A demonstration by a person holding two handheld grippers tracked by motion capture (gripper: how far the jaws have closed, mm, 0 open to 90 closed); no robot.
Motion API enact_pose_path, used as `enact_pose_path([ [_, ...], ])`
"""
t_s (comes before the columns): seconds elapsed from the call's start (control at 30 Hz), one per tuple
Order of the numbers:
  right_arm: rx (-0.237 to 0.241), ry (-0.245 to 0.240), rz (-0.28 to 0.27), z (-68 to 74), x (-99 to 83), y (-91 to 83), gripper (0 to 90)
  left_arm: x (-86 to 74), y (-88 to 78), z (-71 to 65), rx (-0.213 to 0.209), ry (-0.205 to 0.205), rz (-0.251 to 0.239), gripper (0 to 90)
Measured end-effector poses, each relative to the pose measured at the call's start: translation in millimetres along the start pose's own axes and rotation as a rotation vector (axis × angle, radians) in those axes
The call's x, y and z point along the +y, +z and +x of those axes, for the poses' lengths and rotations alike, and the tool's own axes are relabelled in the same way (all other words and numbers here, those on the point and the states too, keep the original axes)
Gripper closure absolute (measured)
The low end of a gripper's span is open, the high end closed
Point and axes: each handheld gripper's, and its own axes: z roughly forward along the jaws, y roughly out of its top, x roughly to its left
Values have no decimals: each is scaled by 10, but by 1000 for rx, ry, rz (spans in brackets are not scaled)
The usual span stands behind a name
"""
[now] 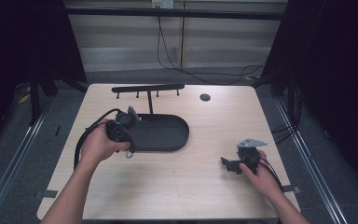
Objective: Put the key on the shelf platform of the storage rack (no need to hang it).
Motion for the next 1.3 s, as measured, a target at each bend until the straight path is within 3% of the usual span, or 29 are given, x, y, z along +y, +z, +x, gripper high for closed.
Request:
enact_pose_path([
  [0.2, 0, 2, 2, 2, 0, -1, 123, 83, -51, 48, -6, -23, -10, 619],
  [1.3, -1, 2, -2, 1, 0, 1, 123, 495, -107, 175, -6, -60, -35, 619],
])
